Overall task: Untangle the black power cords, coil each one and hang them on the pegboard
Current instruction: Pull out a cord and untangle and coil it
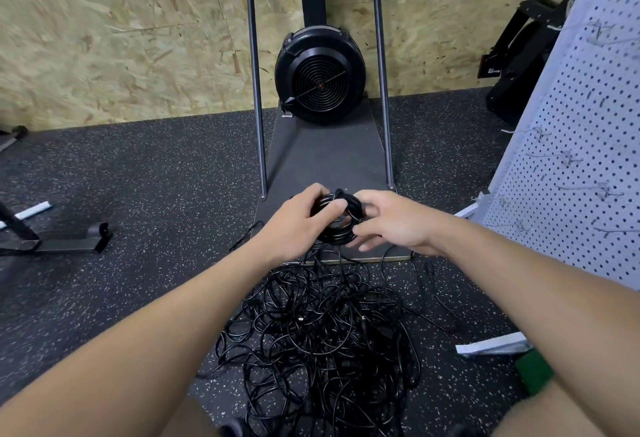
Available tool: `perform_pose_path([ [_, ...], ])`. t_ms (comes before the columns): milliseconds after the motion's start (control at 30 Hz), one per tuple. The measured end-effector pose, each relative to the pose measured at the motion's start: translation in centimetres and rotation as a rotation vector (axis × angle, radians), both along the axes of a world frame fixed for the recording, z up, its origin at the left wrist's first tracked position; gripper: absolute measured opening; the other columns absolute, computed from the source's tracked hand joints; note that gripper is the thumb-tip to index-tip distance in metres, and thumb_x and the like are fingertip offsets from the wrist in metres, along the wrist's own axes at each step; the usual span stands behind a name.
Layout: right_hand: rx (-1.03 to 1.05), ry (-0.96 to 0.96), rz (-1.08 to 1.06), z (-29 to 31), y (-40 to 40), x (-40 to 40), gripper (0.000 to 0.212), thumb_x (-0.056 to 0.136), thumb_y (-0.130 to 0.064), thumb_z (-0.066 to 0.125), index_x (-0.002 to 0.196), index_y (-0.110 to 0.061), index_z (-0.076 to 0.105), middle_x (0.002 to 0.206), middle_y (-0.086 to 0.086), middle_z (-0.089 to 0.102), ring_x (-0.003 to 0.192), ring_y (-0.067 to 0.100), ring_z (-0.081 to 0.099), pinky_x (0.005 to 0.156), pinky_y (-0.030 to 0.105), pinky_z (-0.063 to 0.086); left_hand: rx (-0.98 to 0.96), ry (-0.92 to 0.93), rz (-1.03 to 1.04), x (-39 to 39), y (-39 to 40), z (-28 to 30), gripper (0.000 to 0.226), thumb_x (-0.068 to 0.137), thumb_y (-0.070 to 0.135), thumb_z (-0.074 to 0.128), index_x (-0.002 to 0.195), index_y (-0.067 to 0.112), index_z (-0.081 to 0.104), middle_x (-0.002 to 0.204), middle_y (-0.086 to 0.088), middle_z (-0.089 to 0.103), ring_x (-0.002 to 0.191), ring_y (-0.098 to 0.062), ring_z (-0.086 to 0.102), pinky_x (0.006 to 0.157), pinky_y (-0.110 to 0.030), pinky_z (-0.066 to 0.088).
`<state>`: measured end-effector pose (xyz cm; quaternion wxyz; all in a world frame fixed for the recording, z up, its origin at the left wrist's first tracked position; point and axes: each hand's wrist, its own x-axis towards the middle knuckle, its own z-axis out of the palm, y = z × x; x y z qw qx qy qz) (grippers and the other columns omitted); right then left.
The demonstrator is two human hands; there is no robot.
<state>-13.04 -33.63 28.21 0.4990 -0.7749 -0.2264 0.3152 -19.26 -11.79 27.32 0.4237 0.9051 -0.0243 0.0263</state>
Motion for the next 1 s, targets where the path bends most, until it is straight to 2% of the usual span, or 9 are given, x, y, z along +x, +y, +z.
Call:
perform_pose_path([
  [200, -0.006, -0.146, 0.013, 1.2, 0.0, 0.4, 0.041, 0.100, -0.026, 0.081, 0.138, -0.022, 0.068, 0.128, -0.003, 0.078, 0.120, 0.015, 0.074, 0.118, 0.045, 0.052, -0.100, -0.096, -0.035, 0.0, -0.8, 0.0, 0.020, 0.114, 0.038, 0.054, 0.104, 0.022, 0.063, 0.086, 0.011, 0.066, 0.080, -0.013, 0.058, 0.083, -0.041, 0.051],
  [300, 0.007, -0.261, -0.043, 1.8, 0.1, 0.4, 0.062, 0.096, -0.013, 0.083, 0.147, -0.034, 0.056, 0.128, -0.006, 0.073, 0.112, 0.018, 0.076, 0.105, 0.042, 0.060, -0.107, -0.075, 0.014, 0.0, -1.2, 0.3, 0.026, 0.115, 0.037, 0.053, 0.094, 0.025, 0.063, 0.076, 0.015, 0.057, 0.073, -0.008, 0.050, 0.071, -0.032, 0.041],
  [367, 0.006, -0.346, -0.010, 1.3, 0.6, 0.4, 0.062, 0.091, -0.005, 0.084, 0.134, -0.039, 0.057, 0.121, 0.002, 0.071, 0.101, 0.030, 0.077, 0.095, 0.052, 0.063, -0.116, -0.073, 0.034, -0.1, -1.6, 0.5, 0.033, 0.115, 0.037, 0.053, 0.085, 0.025, 0.060, 0.071, 0.017, 0.054, 0.068, -0.006, 0.046, 0.066, -0.029, 0.038],
  [467, 0.009, -0.393, -0.015, 0.6, 1.1, 0.2, 0.055, 0.087, -0.006, 0.088, 0.122, -0.034, 0.057, 0.111, 0.004, 0.071, 0.093, 0.027, 0.076, 0.090, 0.058, 0.062, -0.108, -0.070, 0.057, 0.1, -1.8, 0.6, 0.038, 0.115, 0.041, 0.053, 0.083, 0.021, 0.061, 0.068, 0.014, 0.057, 0.065, -0.006, 0.047, 0.066, -0.031, 0.039],
  [667, -0.108, -0.416, -0.093, 1.2, 1.4, 0.0, 0.051, 0.075, -0.035, 0.094, 0.110, -0.029, 0.058, 0.090, -0.001, 0.072, 0.068, 0.011, 0.060, 0.065, 0.040, 0.050, -0.237, -0.154, 0.117, 0.3, -2.2, 0.7, 0.031, 0.113, 0.039, 0.059, 0.098, 0.012, 0.065, 0.077, 0.004, 0.065, 0.073, -0.011, 0.057, 0.075, -0.040, 0.050],
  [767, -0.230, -0.497, -0.109, 1.2, 1.8, -0.7, 0.042, 0.077, -0.030, 0.086, 0.103, -0.024, 0.054, 0.088, -0.003, 0.066, 0.073, 0.017, 0.058, 0.060, 0.034, 0.042, -0.280, -0.160, 0.107, 0.3, -2.7, 0.3, 0.032, 0.112, 0.043, 0.057, 0.096, 0.015, 0.063, 0.084, -0.019, 0.068, 0.072, -0.020, 0.056, 0.074, -0.053, 0.052],
  [833, -0.254, -0.491, -0.088, 1.4, 1.9, -0.9, 0.038, 0.080, -0.027, 0.083, 0.104, -0.021, 0.054, 0.090, -0.004, 0.066, 0.075, 0.017, 0.059, 0.060, 0.033, 0.039, -0.314, -0.164, 0.134, 0.4, -3.0, 0.1, 0.033, 0.110, 0.047, 0.057, 0.094, 0.019, 0.063, 0.086, -0.022, 0.069, 0.070, -0.022, 0.057, 0.073, -0.058, 0.053],
  [900, -0.214, -0.455, -0.098, 1.7, 1.5, -0.6, 0.035, 0.083, -0.022, 0.083, 0.104, -0.020, 0.056, 0.085, -0.005, 0.066, 0.071, 0.016, 0.058, 0.060, 0.031, 0.040, -0.324, -0.177, 0.162, 0.7, -3.2, 0.2, 0.033, 0.110, 0.047, 0.058, 0.093, 0.020, 0.067, 0.083, -0.017, 0.069, 0.070, -0.021, 0.057, 0.071, -0.052, 0.053],
  [1000, 0.007, -0.153, -0.147, 2.0, 0.3, 0.0, 0.037, 0.091, -0.007, 0.082, 0.119, -0.016, 0.061, 0.096, 0.007, 0.080, 0.064, 0.008, 0.064, 0.055, 0.022, 0.047, -0.436, -0.129, 0.144, 1.4, -3.4, 0.6, 0.034, 0.111, 0.042, 0.061, 0.097, 0.012, 0.071, 0.078, -0.010, 0.068, 0.071, -0.019, 0.057, 0.074, -0.042, 0.048],
])
